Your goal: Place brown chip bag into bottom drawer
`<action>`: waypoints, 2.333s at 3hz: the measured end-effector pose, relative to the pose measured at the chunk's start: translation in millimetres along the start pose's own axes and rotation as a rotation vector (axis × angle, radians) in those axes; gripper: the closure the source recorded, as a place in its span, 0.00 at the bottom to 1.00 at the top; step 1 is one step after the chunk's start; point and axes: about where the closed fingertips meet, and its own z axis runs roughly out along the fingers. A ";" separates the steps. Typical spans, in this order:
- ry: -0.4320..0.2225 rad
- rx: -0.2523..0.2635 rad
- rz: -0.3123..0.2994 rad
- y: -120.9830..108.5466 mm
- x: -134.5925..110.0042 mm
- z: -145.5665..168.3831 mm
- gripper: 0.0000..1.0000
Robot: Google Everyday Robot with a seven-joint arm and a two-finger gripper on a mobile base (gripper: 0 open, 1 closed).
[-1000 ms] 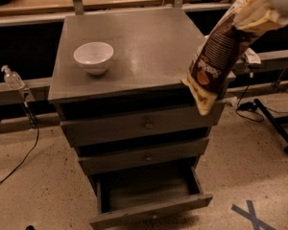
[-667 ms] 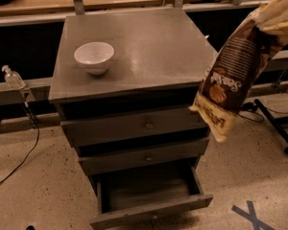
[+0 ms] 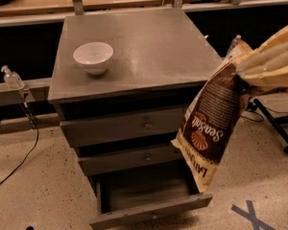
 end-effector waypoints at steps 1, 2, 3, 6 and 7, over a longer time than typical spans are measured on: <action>-0.067 -0.047 0.169 25.5 43.3 58.3 1.00; -0.114 -0.040 0.257 28.6 73.7 101.9 1.00; -0.114 -0.046 0.347 26.3 109.3 150.1 1.00; -0.075 -0.067 0.562 38.5 192.0 244.7 1.00; -0.091 -0.072 0.622 45.1 206.0 265.2 1.00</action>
Offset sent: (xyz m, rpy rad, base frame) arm 0.0565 0.0051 -0.1903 0.3178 0.2127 -0.1670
